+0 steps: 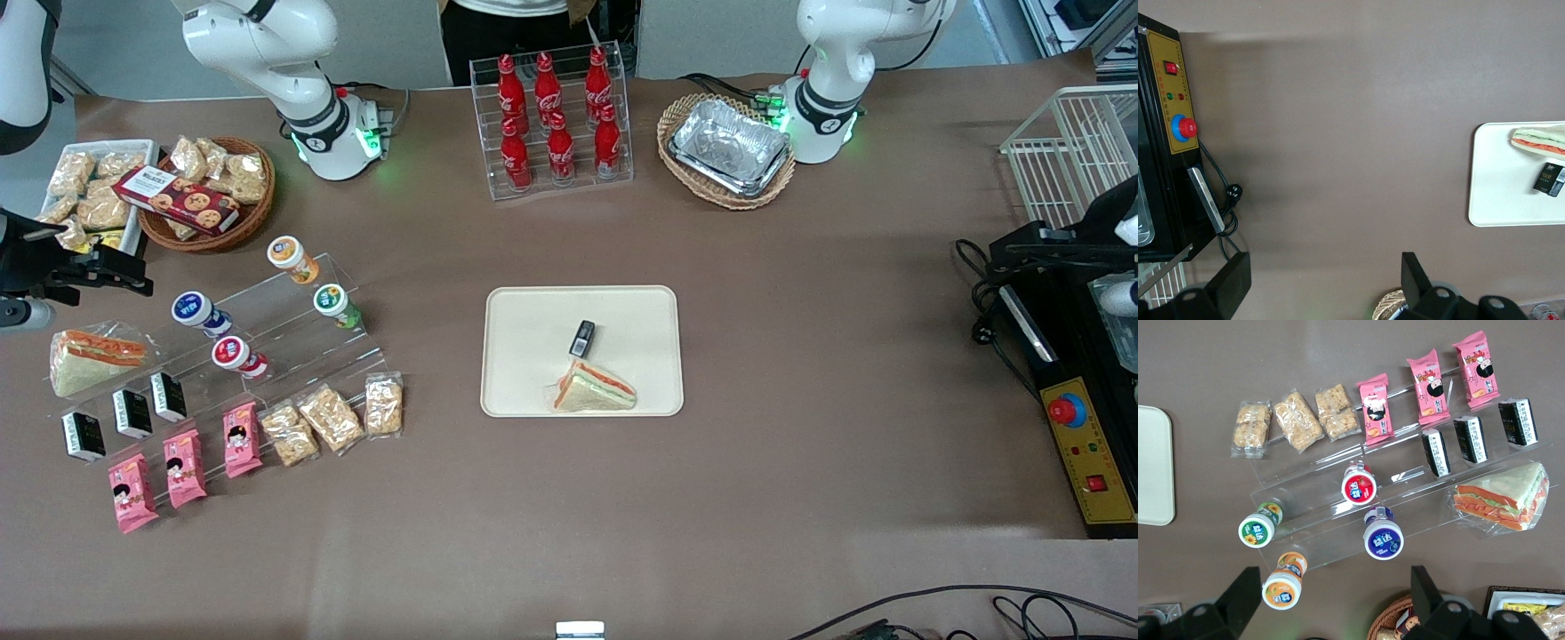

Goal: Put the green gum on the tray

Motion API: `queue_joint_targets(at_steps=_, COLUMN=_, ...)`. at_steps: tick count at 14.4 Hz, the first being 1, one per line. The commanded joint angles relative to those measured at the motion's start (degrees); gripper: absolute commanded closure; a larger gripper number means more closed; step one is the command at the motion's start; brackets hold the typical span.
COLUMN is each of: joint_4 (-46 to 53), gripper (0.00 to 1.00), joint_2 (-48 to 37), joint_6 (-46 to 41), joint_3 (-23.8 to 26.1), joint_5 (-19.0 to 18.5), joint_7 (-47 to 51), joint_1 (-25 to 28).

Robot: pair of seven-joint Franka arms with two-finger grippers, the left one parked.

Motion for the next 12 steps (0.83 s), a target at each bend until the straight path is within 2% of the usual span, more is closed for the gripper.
queue_joint_targets(at_steps=1, joint_4=1.6, gripper=0.00, joint_2=0.7, joint_6=-1.5, joint_3=-0.1, joint_5=1.5, joint_7=-0.5, joint_1=0.1)
queue_joint_targets(at_steps=12, joint_4=0.4, gripper=0.00, joint_2=0.5, joint_6=-1.5, joint_3=-0.1, joint_5=1.6, joint_7=-0.1, joint_1=0.2)
